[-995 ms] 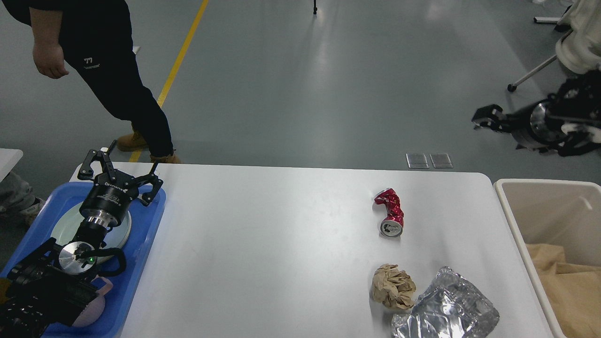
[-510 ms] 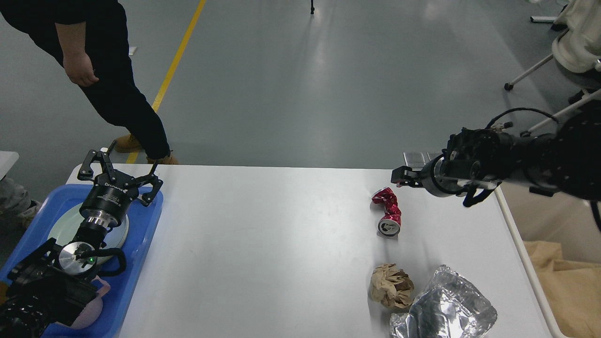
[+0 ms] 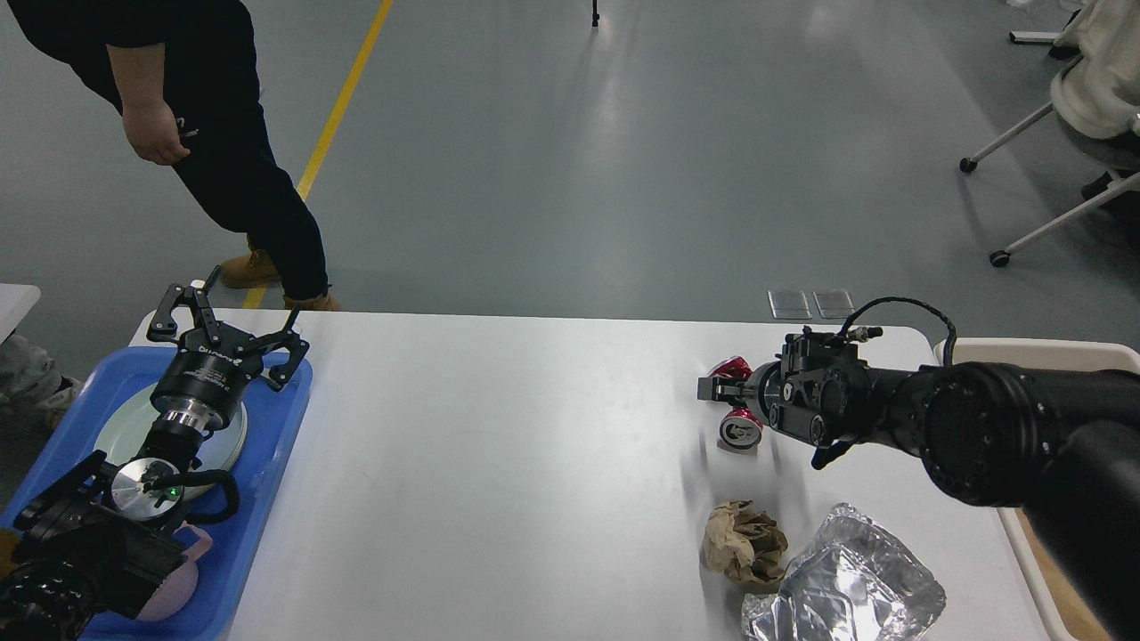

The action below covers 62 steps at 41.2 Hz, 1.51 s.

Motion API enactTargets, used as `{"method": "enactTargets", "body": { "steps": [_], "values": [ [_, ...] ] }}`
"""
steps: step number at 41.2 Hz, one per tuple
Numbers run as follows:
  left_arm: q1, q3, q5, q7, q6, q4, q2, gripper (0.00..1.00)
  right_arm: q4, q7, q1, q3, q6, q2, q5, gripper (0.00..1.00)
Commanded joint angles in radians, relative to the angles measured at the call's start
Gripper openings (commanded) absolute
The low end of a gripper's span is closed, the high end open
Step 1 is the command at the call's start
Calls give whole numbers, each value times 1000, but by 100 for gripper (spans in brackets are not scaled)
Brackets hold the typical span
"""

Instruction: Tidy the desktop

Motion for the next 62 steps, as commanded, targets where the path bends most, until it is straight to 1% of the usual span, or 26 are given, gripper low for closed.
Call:
{"method": "enactTargets", "body": {
  "steps": [1,4,9,12,15,17,18,23,28,30,35,41,44,45,46,52,57,61,62],
  "values": [
    [0,0,0,0,0,2,0,96,-71,0,-61,1,-4,12,0,100],
    [0,0,0,0,0,0,1,96,-98,0,-85,1,-5,13,0,100],
    [0,0,0,0,0,0,0,96,-117,-2,-119,0,-7,13,0,86],
    [0,0,0,0,0,0,0,96,-117,-3,-125,1,-7,13,1,71],
    [0,0,0,0,0,0,0,96,-115,-3,-127,6,-7,13,3,51],
    [0,0,0,0,0,0,0,96,-112,-3,-128,7,-7,13,5,39],
    [0,0,0,0,0,0,1,96,-111,-3,-132,7,-5,13,5,36],
    [0,0,0,0,0,1,1,96,-109,-3,-133,7,-5,15,5,24],
    [0,0,0,0,2,0,0,96,-108,-3,-130,7,-4,15,5,17],
    [0,0,0,0,0,0,1,96,-108,-3,-124,7,-4,13,5,11],
    [0,0,0,0,0,0,1,96,-102,-3,-110,9,-4,13,5,5],
    [0,0,0,0,0,0,1,96,-45,-3,-41,12,2,2,5,5],
    [0,0,0,0,0,0,1,96,33,-2,28,23,7,-33,5,3],
    [0,0,0,0,0,0,1,96,67,0,60,30,8,-57,5,2],
    [0,0,0,0,2,0,0,96,137,3,122,47,14,-104,3,0],
    [0,0,0,0,0,0,1,96,346,14,295,67,28,-214,1,0],
    [0,0,0,0,0,0,1,96,452,15,411,69,59,-286,0,0],
    [0,0,0,0,0,0,1,96,494,18,468,76,80,-324,0,0],
    [0,0,0,0,0,0,1,96,492,17,471,80,85,-327,1,5]
  ]
}}
